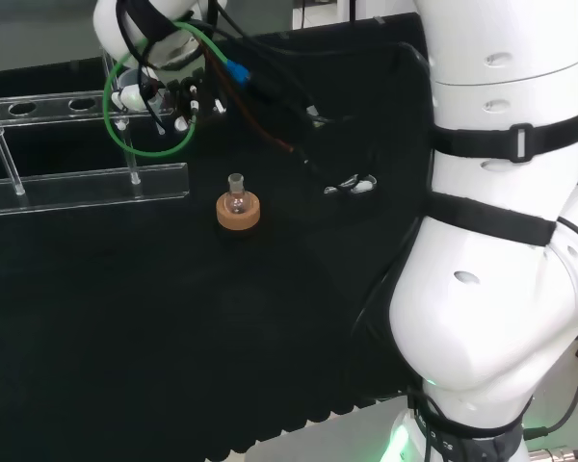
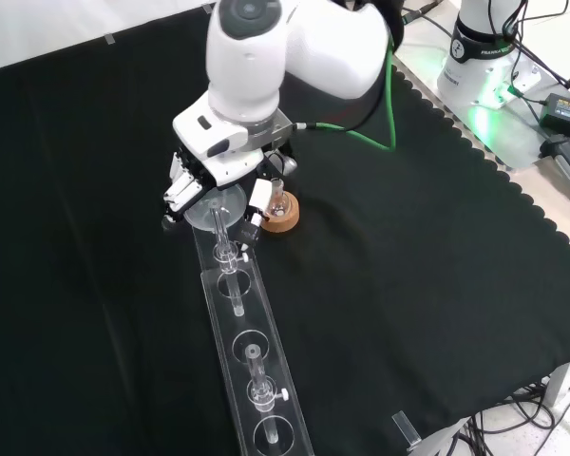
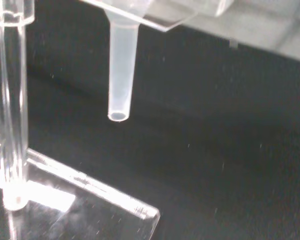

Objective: Pick up the funnel from the transparent funnel stand.

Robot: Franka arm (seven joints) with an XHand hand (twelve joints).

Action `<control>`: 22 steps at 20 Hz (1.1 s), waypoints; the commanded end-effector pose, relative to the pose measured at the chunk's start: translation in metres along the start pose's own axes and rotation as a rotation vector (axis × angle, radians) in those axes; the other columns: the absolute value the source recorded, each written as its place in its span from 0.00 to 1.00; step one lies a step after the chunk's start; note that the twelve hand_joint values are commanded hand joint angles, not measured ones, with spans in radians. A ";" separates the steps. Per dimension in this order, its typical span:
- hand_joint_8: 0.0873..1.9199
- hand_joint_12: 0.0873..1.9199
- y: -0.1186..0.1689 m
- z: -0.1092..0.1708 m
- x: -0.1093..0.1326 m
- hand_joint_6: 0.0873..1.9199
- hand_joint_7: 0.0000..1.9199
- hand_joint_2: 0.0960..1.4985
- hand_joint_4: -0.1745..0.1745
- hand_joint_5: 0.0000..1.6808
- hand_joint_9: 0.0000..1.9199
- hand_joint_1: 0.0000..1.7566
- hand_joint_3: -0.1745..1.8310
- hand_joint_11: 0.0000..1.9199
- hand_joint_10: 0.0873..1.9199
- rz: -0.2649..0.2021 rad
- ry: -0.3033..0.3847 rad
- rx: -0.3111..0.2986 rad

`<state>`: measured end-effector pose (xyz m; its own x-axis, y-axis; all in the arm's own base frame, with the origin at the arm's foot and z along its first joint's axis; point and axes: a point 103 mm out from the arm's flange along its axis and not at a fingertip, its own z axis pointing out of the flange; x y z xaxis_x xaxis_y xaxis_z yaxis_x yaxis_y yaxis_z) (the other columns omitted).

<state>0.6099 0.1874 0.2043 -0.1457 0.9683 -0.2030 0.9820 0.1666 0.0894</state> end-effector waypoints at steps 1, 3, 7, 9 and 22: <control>0.68 0.57 0.001 -0.011 0.004 0.38 0.58 0.60 0.00 0.45 0.74 0.53 0.14 0.81 0.57 -0.012 -0.053 -0.179; 0.64 0.54 0.001 -0.016 0.004 0.38 0.65 0.62 0.00 0.54 0.80 0.60 0.14 0.88 0.54 -0.022 -0.067 -0.241; 0.55 0.48 0.001 -0.035 0.005 0.32 0.77 0.64 0.00 0.70 0.90 0.67 0.11 0.93 0.47 -0.046 -0.082 -0.368; 0.52 0.47 0.000 -0.050 0.002 0.26 0.82 0.63 0.00 0.74 0.94 0.68 0.11 0.93 0.45 -0.036 -0.063 -0.421; 0.46 0.46 -0.033 -0.218 -0.082 0.12 0.87 0.48 0.00 0.84 0.96 0.70 0.27 0.91 0.43 -0.004 0.026 -0.522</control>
<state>0.5922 0.1772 0.3664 -0.1627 0.9655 -0.2036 0.7749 0.2527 0.5793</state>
